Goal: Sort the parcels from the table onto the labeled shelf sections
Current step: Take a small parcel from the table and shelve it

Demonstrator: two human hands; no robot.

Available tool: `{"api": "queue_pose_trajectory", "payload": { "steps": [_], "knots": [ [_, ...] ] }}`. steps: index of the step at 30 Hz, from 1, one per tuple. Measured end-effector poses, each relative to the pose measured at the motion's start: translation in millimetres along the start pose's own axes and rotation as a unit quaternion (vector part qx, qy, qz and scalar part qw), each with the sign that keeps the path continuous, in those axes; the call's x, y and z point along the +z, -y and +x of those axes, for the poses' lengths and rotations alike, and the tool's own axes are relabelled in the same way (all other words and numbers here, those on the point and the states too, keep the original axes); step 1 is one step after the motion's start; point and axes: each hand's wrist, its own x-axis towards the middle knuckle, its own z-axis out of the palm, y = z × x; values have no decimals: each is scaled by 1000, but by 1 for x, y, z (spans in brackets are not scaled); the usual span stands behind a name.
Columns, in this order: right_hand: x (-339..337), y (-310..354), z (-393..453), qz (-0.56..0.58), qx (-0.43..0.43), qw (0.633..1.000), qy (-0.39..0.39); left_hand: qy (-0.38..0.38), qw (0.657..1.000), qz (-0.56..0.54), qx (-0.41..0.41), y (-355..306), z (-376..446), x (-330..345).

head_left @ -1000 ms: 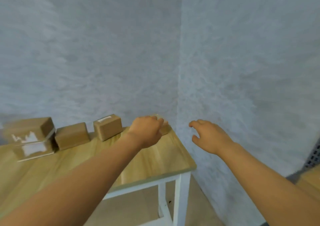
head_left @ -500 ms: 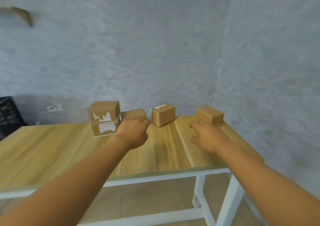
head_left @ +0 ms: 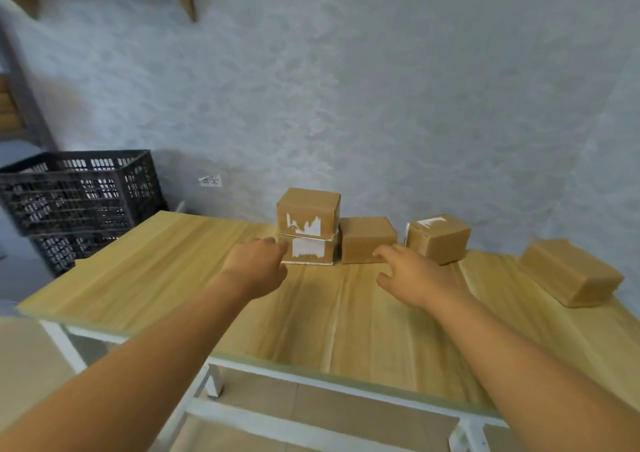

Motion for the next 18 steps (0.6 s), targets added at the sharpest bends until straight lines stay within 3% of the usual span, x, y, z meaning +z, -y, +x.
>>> {"api": "queue_pose_trajectory", "payload": {
  "steps": [13, 18],
  "knots": [
    [17, 2, 140, 182, 60, 981, -8, 6, 997, -13, -82, 75, 81, 25],
    [16, 28, 177, 301, 190, 934, 33, 12, 997, -15, -69, 107, 112, 36]
  ]
}}
